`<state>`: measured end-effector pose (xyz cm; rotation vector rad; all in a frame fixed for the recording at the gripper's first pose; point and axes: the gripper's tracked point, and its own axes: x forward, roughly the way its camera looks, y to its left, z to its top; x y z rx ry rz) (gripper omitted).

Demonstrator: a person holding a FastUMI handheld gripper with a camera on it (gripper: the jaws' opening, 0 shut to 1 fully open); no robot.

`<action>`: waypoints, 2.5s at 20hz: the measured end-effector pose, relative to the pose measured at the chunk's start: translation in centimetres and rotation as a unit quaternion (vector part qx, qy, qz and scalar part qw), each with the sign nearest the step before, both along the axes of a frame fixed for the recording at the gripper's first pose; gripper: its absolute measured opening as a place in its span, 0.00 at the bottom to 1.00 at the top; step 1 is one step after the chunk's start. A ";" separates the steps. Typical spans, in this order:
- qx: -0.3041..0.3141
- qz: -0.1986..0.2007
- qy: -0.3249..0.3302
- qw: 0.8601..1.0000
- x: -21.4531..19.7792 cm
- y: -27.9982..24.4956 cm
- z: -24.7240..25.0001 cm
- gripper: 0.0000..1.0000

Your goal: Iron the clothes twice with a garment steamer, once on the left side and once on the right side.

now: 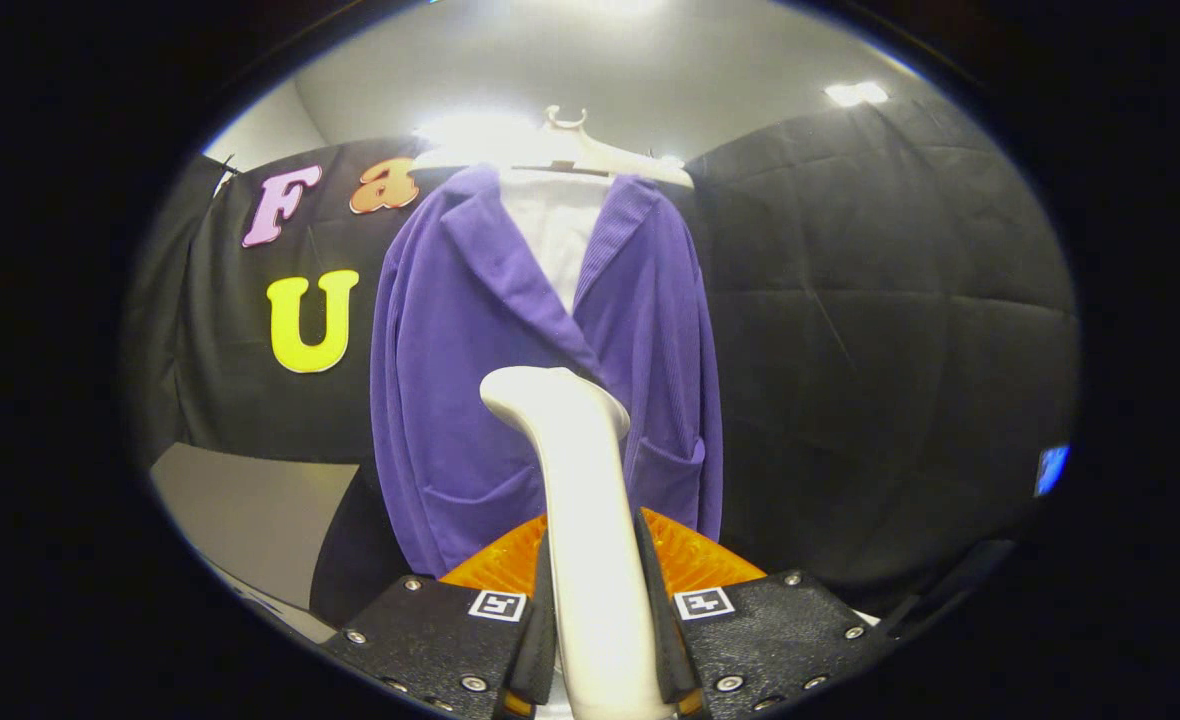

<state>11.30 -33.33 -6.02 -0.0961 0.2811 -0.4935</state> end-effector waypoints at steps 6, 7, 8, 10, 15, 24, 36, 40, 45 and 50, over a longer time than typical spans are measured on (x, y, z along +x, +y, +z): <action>-0.039 -0.012 -0.044 0.998 3.6 -2.9 5.2 0.39; -0.044 -0.015 -0.052 0.998 4.0 -3.4 6.1 0.39; -0.047 -0.017 -0.063 0.997 4.3 -3.7 7.1 0.39; -0.047 -0.024 -0.090 0.994 5.0 -4.4 8.9 0.39; -0.065 -0.045 -0.152 0.985 6.7 -6.2 12.4 0.39; -0.065 -0.055 -0.139 0.987 10.1 -9.8 10.2 0.39; -0.078 -0.070 -0.068 0.992 7.5 -13.6 4.3 0.39; -0.071 -0.072 -0.051 0.994 6.4 -13.9 2.2 0.39; -0.068 -0.071 -0.030 0.995 5.5 -14.4 -0.1 0.39; -0.054 -0.076 -0.007 0.996 4.6 -15.1 -3.1 0.39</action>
